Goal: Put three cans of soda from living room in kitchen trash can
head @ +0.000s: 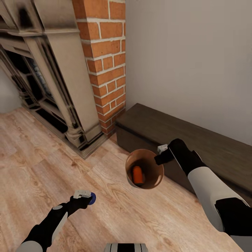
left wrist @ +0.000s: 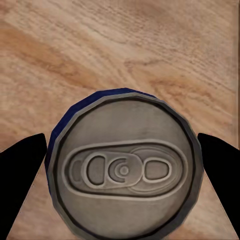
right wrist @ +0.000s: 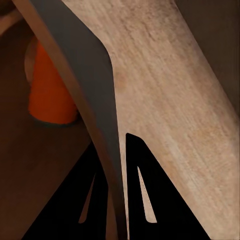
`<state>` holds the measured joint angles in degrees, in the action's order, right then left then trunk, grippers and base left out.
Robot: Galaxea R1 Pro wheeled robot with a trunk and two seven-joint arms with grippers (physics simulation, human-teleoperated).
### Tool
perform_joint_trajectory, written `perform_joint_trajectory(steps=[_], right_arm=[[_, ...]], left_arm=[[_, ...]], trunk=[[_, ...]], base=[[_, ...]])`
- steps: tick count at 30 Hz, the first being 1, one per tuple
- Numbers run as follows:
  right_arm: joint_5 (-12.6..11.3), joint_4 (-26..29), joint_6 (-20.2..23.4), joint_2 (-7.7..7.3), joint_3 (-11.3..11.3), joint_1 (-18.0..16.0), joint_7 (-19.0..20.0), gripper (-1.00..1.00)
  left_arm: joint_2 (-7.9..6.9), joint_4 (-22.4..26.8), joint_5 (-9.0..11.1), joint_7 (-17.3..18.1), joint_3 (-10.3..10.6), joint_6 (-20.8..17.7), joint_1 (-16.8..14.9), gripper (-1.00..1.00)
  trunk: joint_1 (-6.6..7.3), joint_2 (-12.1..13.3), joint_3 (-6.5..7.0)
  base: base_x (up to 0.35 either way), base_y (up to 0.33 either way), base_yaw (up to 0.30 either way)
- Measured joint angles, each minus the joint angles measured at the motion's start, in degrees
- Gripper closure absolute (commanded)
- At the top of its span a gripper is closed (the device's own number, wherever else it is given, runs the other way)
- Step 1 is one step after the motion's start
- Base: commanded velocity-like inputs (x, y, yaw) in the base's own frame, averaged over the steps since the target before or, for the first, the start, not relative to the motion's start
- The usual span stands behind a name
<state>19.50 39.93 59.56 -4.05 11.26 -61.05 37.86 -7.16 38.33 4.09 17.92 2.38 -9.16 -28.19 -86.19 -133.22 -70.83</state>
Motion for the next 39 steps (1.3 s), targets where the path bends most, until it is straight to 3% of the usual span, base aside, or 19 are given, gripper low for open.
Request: perform_joint_trajectory(steps=[4, 8, 11, 13, 16, 18, 20, 22, 24, 25, 27, 29, 30, 31, 33, 36, 39], right_arm=[[-0.15, -0.02, 0.03, 0.15, 0.11, 0.07, 0.03, 1.0], [0.09, -0.06, -0.04, 0.18, 0.12, 0.31, 0.02, 1.0], [-0.23, -0.75, 0.11, 0.23, 0.18, 0.37, 0.06, 1.0], [-0.23, -2.74, 0.22, 0.36, 0.38, 0.38, 0.09, 1.0], [0.73, -4.3, -0.14, 0.9, 0.41, 0.37, -0.02, 1.0], [-0.01, -5.03, 0.03, 1.32, 0.38, 0.35, -0.02, 1.0], [0.0, -6.22, 0.08, 2.33, 0.4, 0.36, -0.23, 1.0], [0.06, -7.53, 0.09, 3.38, 0.36, 0.31, -0.53, 1.0], [-0.29, -8.16, 0.14, 3.74, 0.29, 0.26, -0.64, 1.0], [0.71, -8.92, -0.13, 4.47, 0.35, 0.23, -0.76, 1.0], [1.38, -9.34, -0.35, 5.62, 0.39, 0.19, -0.96, 1.0], [1.36, -9.63, -0.27, 7.57, 0.46, 0.18, -1.13, 1.0], [-0.26, -9.65, 0.19, 7.96, 0.33, 0.17, -1.13, 1.0], [-0.81, -9.7, 0.43, 8.69, 0.26, 0.13, -1.47, 1.0], [-0.51, -9.72, 0.41, 9.07, 0.25, 0.06, -1.68, 1.0], [3.03, -9.77, -0.42, 9.25, 0.41, -0.1, -2.09, 1.0], [2.18, -9.75, -0.2, 9.38, 0.32, -0.34, -2.03, 1.0]], left_arm=[[-2.02, 4.38, 0.74, 2.31, -0.34, -2.79, 0.02, 1.0], [-5.37, 14.63, 3.02, 3.94, -5.1, -11.56, 0.03, 1.0], [-6.54, 20.9, 3.41, 6.19, -8.0, -17.42, 0.05, 1.0], [-7.16, 29.47, 3.8, 9.07, -9.84, -25.88, -0.09, 1.0], [-7.86, 38.85, 3.91, 13.01, -10.71, -35.8, -0.37, 1.0], [-8.62, 43.14, 3.64, 15.89, -10.72, -40.96, -0.66, 1.0], [-9.23, 46.75, 4.01, 20.87, -10.62, -46.74, -3.25, 1.0], [-9.56, 48.49, 4.09, 27.06, -10.51, -50.4, -8.06, 1.0], [-9.65, 48.91, 3.54, 29.92, -10.47, -50.84, -10.32, 1.0], [-9.72, 49.23, 3.54, 33.43, -10.44, -50.84, -13.17, 1.0], [-9.7, 49.23, 3.5, 36.66, -10.35, -50.84, -16.23, 1.0], [-9.44, 49.15, 3.7, 41.35, -8.84, -50.84, -19.34, 1.0], [-9.35, 49.1, 3.31, 42.36, -8.06, -50.84, -19.92, 1.0], [-9.14, 48.98, 3.76, 44.54, -5.03, -50.84, -20.98, 1.0], [-9.03, 48.75, 3.31, 45.72, -1.34, -50.84, -21.57, 1.0], [-8.98, 47.48, 3.01, 46.44, 2.51, -50.84, -21.87, 1.0], [-8.95, 46.15, 2.9, 46.74, 4.51, -50.84, -22.0, 1.0]], trunk=[[0.88, 1.6, 0.72], [1.76, 3.21, 1.44], [2.42, 4.41, 1.98], [2.86, 5.21, 2.33], [3.52, 6.42, 2.88], [3.95, 7.22, 3.23], [4.39, 8.02, 3.59], [4.83, 8.82, 3.95], [5.27, 9.62, 4.31], [5.49, 10.03, 4.49], [5.93, 10.83, 4.85], [6.37, 11.63, 5.21], [6.59, 12.03, 5.39], [6.81, 12.43, 5.57], [7.25, 13.24, 5.93], [7.9, 14.44, 6.46], [8.57, 15.64, 7.0]], base=[[0.0, 0.0, 0.0], [0.0, 0.0, 0.0], [0.0, 0.0, 0.0], [0.0, 0.0, 0.0], [0.0, 0.0, 0.0], [0.0, 0.0, 0.0], [0.0, 0.0, 0.0], [0.0, 0.0, 0.0], [0.0, 0.0, 0.0], [0.0, 0.0, 0.0], [0.0, 0.0, 0.0], [0.0, 0.0, 0.0], [0.0, 0.0, 0.0], [0.0, 0.0, 0.0], [0.0, 0.0, 0.0], [0.0, 0.0, 0.0], [0.0, 0.0, 0.0]])
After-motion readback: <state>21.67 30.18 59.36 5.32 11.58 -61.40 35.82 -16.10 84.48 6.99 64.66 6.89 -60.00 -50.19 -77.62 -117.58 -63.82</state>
